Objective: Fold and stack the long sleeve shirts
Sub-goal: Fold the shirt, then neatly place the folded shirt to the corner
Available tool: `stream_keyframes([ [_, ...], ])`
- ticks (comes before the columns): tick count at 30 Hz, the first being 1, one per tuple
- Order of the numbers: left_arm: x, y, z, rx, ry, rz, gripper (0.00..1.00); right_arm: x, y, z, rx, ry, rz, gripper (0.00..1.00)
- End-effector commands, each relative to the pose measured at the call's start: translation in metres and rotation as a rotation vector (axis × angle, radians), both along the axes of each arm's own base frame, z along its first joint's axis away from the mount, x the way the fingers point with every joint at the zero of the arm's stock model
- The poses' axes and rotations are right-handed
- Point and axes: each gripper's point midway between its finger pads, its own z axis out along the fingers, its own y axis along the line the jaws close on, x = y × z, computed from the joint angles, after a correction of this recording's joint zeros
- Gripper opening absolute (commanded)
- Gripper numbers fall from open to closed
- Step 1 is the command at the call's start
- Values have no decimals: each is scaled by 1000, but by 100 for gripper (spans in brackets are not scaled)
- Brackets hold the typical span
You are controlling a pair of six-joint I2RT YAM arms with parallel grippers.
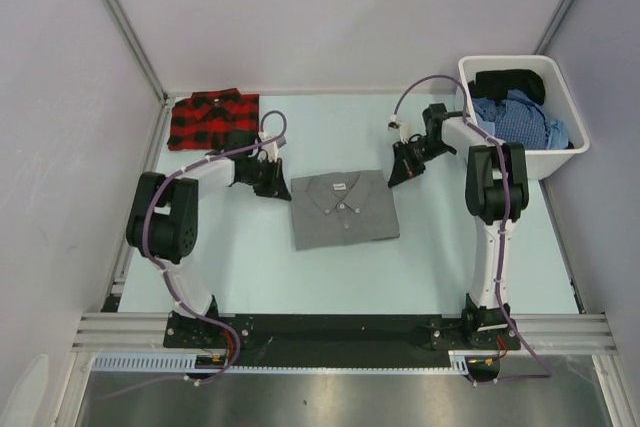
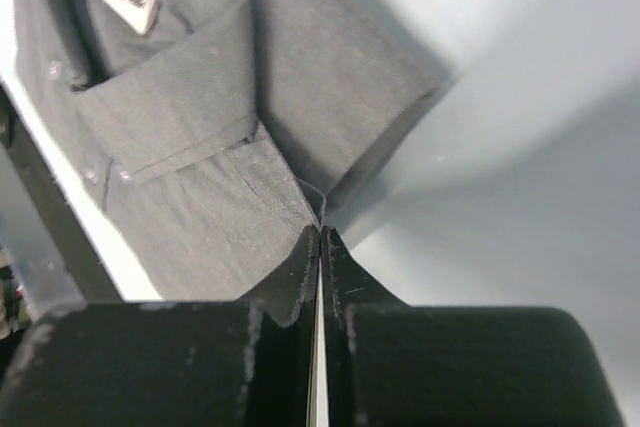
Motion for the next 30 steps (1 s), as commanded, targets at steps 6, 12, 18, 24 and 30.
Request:
stream_keyframes([
  [6, 32, 32, 68, -4, -205, 118, 58, 40, -23, 54, -105, -211, -81, 37],
  [12, 21, 67, 169, 38, -545, 196, 99, 8, 6, 123, -94, -507, 62, 42],
  [18, 39, 97, 173, 62, -504, 372, 99, -68, 111, 114, -67, -772, 388, 41],
  [24, -7, 87, 109, -64, -179, 436, 100, -135, 190, 84, -59, -888, 618, 41],
  [30, -42, 80, 69, -79, -79, 412, 100, -176, 227, 44, -77, -938, 754, 39],
])
